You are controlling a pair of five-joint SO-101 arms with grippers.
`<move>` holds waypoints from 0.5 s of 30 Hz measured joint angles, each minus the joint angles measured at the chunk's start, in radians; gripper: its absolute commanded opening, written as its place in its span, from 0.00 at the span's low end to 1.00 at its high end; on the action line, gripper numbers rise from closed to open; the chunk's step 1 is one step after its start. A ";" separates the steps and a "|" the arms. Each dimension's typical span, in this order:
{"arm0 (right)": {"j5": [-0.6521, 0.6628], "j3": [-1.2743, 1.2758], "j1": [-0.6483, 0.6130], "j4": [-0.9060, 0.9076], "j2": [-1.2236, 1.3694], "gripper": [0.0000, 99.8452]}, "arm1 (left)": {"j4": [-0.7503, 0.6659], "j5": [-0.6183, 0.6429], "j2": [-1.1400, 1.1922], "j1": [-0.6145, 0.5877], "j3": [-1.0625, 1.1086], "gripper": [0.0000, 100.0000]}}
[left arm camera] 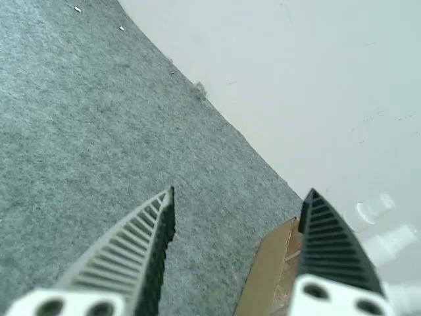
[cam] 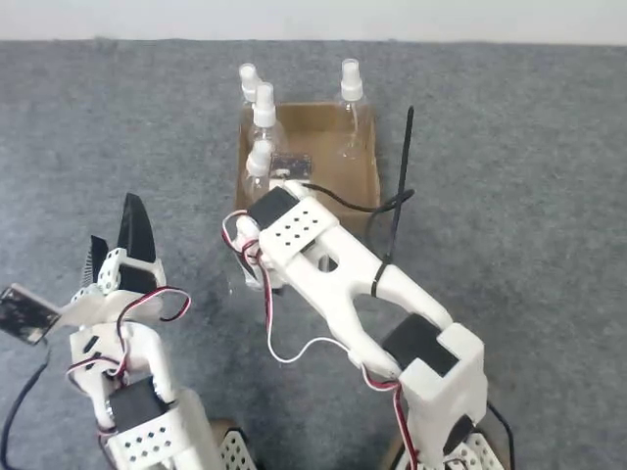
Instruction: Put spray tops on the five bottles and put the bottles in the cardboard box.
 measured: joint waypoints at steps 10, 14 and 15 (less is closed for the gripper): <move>0.017 0.002 0.006 0.087 -0.160 0.29 | 0.000 0.000 0.000 0.000 0.000 0.29; 0.017 0.002 0.003 0.087 -0.210 0.30 | 0.000 0.000 0.000 0.000 0.000 0.29; 0.017 0.002 0.003 0.087 -0.215 0.30 | 0.000 0.000 0.000 0.000 0.000 0.29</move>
